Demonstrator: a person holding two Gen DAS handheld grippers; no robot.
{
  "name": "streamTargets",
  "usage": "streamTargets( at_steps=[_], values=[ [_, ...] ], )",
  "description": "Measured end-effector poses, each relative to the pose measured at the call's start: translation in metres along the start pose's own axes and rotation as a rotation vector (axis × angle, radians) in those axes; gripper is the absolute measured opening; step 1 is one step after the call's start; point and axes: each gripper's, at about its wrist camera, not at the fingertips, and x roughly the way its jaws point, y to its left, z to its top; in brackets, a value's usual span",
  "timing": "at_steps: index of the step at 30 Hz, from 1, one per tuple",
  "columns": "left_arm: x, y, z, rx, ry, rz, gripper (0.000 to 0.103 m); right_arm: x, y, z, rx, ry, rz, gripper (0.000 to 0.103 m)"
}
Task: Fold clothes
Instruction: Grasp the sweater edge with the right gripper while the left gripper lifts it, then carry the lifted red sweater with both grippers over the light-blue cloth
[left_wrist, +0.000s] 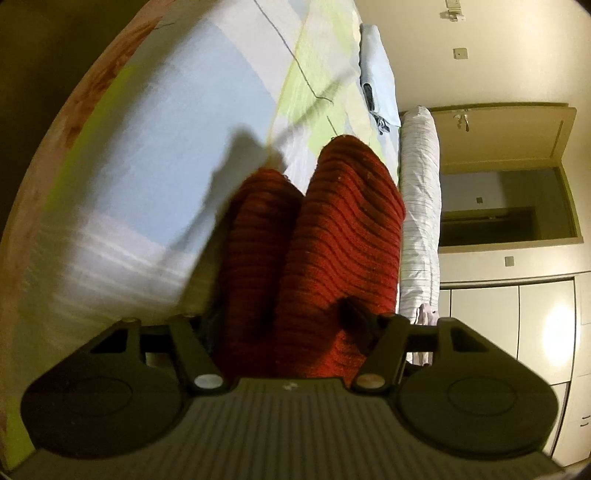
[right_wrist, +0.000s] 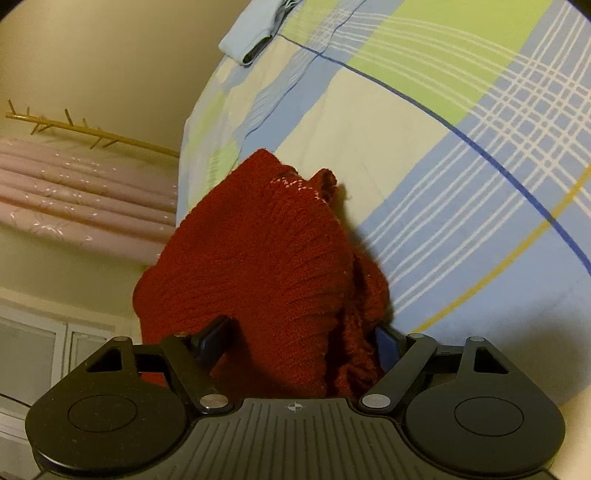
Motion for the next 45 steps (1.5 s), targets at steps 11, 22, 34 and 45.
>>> streamTargets(
  at_steps=[11, 22, 34, 45],
  values=[
    [0.007, -0.010, 0.021, 0.073, 0.082, 0.017, 0.039, 0.017, 0.012, -0.020, 0.020, -0.073, -0.011, 0.068],
    [0.000, -0.068, 0.109, 0.279, 0.357, -0.027, 0.020, -0.006, 0.068, -0.080, 0.354, -0.337, -0.045, 0.039],
    [-0.037, -0.207, 0.220, 0.509, 0.483, -0.128, 0.020, -0.007, 0.217, -0.090, 0.503, -0.696, 0.024, 0.039],
    [-0.044, -0.282, 0.272, 0.528, 0.453, -0.213, 0.020, -0.026, 0.288, -0.020, 0.425, -0.739, 0.043, 0.039]
  ],
)
